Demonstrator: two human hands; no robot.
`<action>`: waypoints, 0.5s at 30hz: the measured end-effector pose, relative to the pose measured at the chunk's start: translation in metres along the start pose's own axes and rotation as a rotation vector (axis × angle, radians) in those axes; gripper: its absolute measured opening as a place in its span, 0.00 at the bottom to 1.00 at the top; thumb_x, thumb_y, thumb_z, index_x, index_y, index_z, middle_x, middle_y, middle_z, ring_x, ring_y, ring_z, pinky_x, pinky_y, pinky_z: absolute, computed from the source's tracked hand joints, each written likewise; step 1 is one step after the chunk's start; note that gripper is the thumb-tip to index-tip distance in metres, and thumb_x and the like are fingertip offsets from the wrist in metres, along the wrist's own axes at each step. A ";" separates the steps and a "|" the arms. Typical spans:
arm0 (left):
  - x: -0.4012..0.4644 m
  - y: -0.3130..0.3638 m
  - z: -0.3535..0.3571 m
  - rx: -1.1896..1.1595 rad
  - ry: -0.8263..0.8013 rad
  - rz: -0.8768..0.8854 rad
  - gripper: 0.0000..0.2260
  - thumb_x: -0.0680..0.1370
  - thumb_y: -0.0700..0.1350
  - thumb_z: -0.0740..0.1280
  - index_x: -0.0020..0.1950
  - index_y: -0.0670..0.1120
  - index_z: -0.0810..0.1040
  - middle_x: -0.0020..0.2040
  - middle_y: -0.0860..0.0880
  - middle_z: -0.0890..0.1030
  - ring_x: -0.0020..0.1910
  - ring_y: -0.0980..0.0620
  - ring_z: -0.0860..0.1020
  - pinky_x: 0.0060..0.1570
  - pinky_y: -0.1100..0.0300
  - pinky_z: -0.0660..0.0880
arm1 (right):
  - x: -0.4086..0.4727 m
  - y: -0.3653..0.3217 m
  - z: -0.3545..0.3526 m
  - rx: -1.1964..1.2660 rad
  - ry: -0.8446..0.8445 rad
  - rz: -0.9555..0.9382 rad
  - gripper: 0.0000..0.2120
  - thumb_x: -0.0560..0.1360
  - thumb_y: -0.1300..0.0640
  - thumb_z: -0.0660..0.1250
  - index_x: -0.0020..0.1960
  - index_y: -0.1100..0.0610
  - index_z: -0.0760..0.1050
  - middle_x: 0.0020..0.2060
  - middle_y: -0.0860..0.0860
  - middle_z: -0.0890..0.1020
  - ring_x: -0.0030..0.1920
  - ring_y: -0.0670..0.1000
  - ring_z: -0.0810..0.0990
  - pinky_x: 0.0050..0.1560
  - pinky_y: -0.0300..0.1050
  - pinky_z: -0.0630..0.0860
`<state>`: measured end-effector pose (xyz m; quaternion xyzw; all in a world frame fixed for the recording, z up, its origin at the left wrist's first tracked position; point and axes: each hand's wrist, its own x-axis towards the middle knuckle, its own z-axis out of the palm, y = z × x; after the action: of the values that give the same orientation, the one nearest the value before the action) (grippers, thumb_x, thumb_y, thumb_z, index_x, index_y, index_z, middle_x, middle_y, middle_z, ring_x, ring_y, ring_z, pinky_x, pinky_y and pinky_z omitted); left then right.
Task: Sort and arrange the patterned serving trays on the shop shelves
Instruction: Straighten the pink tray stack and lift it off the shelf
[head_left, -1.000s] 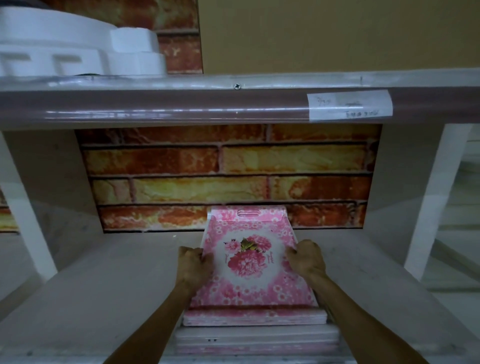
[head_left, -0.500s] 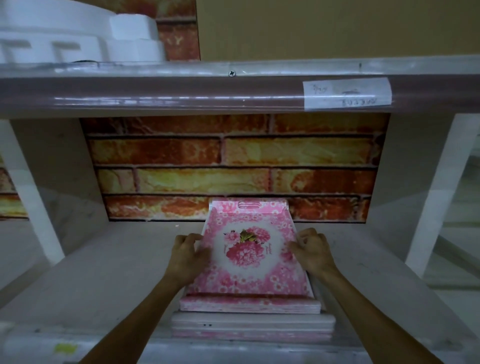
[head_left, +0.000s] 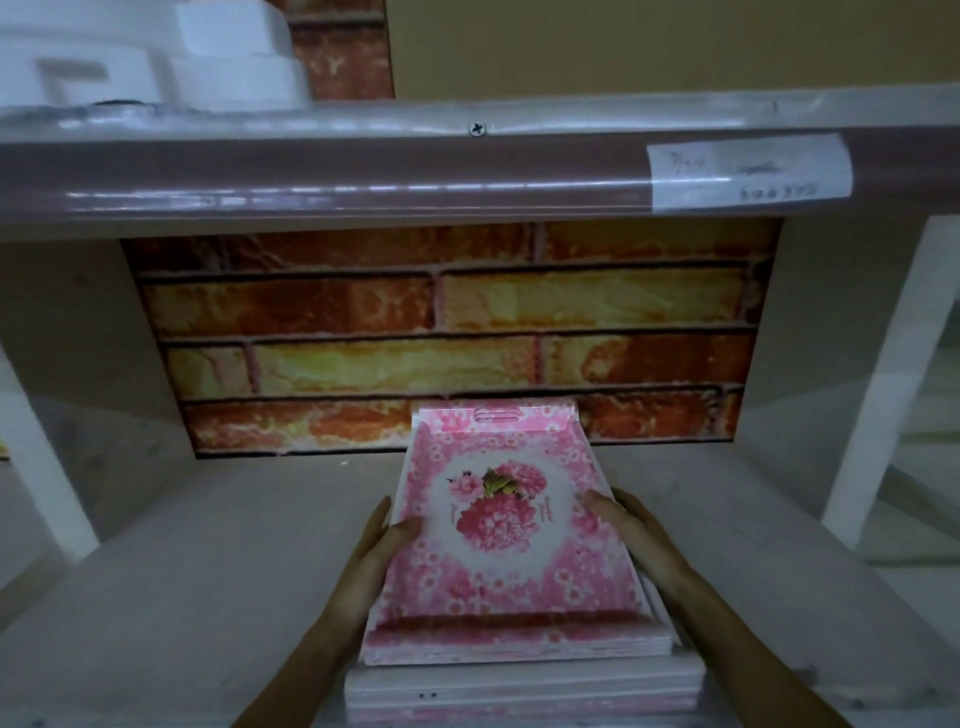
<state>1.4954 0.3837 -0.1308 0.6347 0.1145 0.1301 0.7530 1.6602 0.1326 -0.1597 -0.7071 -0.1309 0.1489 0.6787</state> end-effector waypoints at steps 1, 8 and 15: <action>0.000 0.001 0.003 -0.014 0.017 0.023 0.11 0.80 0.41 0.61 0.57 0.56 0.72 0.44 0.54 0.82 0.35 0.64 0.83 0.29 0.71 0.76 | -0.001 -0.001 0.000 0.020 -0.025 -0.013 0.35 0.64 0.34 0.72 0.65 0.51 0.75 0.54 0.52 0.85 0.52 0.55 0.85 0.59 0.57 0.79; 0.027 -0.017 -0.015 -0.359 0.005 -0.153 0.20 0.75 0.58 0.69 0.67 0.63 0.71 0.72 0.47 0.72 0.65 0.48 0.76 0.56 0.54 0.79 | -0.005 0.003 0.003 0.229 -0.031 -0.062 0.27 0.66 0.40 0.73 0.58 0.55 0.79 0.52 0.54 0.85 0.50 0.52 0.85 0.47 0.44 0.79; 0.024 -0.023 -0.021 -0.541 0.104 -0.179 0.27 0.73 0.63 0.66 0.68 0.52 0.71 0.67 0.50 0.74 0.61 0.43 0.77 0.62 0.40 0.71 | -0.011 -0.002 0.006 0.482 -0.029 0.106 0.22 0.79 0.44 0.59 0.58 0.60 0.80 0.50 0.60 0.85 0.47 0.59 0.85 0.44 0.50 0.81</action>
<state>1.5118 0.4075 -0.1574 0.3909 0.1695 0.1213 0.8965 1.6476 0.1340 -0.1576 -0.5283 -0.0643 0.2214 0.8172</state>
